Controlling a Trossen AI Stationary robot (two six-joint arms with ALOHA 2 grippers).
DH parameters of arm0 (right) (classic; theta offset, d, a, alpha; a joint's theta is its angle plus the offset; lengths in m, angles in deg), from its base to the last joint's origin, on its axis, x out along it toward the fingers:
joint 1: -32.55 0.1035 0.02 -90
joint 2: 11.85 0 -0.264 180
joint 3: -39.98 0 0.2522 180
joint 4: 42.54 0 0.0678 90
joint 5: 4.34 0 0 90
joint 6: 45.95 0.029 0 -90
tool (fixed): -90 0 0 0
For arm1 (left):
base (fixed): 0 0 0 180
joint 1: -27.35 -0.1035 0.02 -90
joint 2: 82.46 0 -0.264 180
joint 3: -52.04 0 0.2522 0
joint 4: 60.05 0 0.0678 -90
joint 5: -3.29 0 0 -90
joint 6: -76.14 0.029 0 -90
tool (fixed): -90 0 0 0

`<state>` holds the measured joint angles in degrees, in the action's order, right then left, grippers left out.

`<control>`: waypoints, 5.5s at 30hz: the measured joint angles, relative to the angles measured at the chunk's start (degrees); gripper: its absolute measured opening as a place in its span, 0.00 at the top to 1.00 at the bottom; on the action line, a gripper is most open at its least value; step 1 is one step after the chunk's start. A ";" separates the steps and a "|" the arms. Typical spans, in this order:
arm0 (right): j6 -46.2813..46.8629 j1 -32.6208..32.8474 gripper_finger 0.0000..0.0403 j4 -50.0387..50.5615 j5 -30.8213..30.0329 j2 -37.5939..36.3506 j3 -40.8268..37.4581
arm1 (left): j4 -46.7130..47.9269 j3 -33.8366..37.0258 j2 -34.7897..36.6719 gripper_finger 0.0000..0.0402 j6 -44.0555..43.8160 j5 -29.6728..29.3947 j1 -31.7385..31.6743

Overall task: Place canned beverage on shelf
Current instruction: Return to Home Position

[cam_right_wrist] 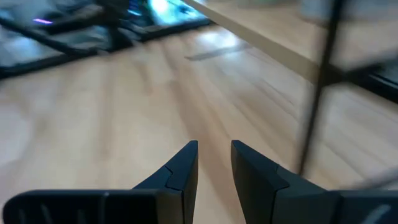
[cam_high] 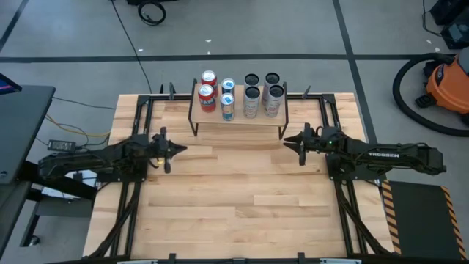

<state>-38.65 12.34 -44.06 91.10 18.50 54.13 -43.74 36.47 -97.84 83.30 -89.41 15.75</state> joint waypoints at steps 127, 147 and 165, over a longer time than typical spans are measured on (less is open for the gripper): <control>3.09 17.99 0.73 5.97 -8.81 -30.25 0.00 | -5.66 1.40 15.15 0.98 -2.51 -0.07 17.96; 3.08 17.99 0.73 5.98 -8.81 -30.25 0.00 | -5.68 1.44 15.13 0.98 -2.51 -0.06 17.94; 3.07 17.99 0.73 5.97 -8.81 -30.25 0.00 | -5.68 1.44 15.06 0.98 -2.50 -0.04 17.94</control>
<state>-35.58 30.33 -38.10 82.29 -11.75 54.13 -49.42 37.92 -82.78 80.79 -89.46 33.69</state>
